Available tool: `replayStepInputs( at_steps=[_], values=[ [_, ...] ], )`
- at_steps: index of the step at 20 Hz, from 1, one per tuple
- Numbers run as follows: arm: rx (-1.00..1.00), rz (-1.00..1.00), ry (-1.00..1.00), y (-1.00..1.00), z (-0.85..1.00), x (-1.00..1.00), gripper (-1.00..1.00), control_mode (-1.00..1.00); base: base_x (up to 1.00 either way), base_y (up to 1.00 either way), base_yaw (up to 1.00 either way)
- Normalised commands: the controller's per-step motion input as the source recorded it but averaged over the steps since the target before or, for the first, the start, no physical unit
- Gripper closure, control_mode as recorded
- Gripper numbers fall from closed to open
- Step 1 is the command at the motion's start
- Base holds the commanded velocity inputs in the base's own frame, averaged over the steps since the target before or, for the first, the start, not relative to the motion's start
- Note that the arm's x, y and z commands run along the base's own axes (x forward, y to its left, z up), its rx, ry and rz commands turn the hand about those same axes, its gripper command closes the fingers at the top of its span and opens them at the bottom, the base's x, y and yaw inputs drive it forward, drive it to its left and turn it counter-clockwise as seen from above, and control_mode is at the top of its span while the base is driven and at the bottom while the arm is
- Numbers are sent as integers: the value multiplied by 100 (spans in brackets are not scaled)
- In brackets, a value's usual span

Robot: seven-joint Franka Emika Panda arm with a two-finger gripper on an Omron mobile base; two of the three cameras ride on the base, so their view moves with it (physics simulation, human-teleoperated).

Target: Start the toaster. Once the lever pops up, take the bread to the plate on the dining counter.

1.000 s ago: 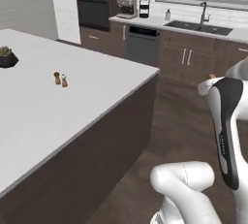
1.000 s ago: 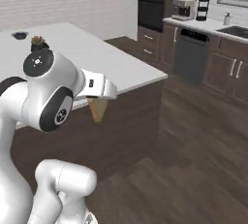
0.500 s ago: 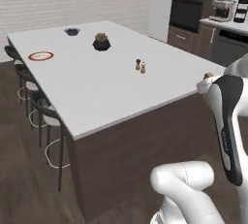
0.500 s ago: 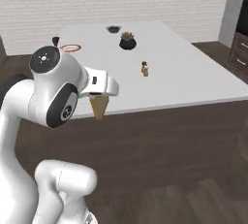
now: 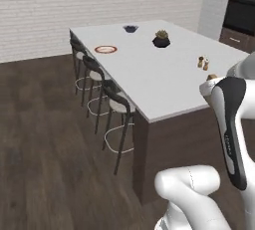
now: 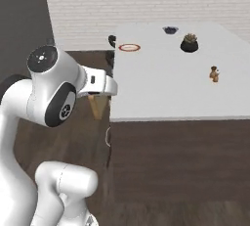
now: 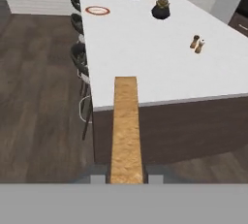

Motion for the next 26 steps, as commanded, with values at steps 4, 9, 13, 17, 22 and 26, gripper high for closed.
replayStepInputs(
  at_steps=[4,9,13,17,22,26],
  values=[
    [0,0,0,0,0,0,100,100,56,100,19],
    [0,0,0,0,0,0,100,100,80,100,15],
    [0,0,0,0,0,0,100,100,88,100,12],
    [0,0,0,0,0,0,100,100,99,100,5],
    [0,0,0,0,0,0,100,100,100,97,-1],
    [0,0,0,0,0,0,100,100,100,73,-14]
  ],
)
